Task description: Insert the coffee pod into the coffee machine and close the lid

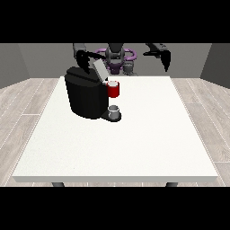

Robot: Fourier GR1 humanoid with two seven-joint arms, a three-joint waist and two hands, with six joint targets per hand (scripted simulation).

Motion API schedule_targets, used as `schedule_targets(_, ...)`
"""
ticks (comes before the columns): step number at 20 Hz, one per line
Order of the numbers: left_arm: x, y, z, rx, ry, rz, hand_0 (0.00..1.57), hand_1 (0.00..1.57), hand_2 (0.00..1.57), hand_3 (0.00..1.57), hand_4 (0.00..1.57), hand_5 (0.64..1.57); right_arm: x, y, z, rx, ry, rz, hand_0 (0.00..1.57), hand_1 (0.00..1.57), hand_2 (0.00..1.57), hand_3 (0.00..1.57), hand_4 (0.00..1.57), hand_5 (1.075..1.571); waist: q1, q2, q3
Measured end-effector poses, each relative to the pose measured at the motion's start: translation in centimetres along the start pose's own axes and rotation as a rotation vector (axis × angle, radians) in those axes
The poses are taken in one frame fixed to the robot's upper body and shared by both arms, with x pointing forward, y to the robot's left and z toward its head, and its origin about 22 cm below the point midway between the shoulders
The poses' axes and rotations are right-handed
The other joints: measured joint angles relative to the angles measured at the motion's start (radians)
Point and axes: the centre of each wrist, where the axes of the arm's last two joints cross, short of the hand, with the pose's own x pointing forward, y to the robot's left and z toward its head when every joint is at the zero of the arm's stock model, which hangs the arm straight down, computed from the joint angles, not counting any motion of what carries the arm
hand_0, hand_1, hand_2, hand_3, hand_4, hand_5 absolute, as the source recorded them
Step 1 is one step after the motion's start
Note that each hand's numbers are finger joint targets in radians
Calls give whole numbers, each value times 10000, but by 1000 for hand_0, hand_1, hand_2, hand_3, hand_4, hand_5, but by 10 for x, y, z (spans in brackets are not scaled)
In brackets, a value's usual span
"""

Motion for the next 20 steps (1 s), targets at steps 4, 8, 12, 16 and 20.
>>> schedule_targets(4,5,-4,-3,-71,-228,-135,0,0,0,0,0,1571,12,-1,-14,-81,-275,55,0,0,0,0,0,1571,112,291,-7)
schedule_targets(8,9,-2,-10,78,-292,-151,0,0,0,0,0,1571,18,8,-22,124,-415,97,0,0,0,0,0,1571,10,435,-16)
schedule_targets(12,8,-4,-11,23,-456,-167,0,0,0,0,0,1571,23,12,-28,103,-849,150,0,0,0,0,0,1571,110,550,-22)
schedule_targets(16,10,2,-11,127,-421,-194,0,0,0,0,158,1571,24,12,-31,85,-852,123,0,0,0,0,0,1571,128,546,-6)
schedule_targets(20,6,5,-8,188,-310,-207,0,0,0,0,156,1571,24,17,-36,418,-619,356,0,0,0,0,154,1571,177,539,4)
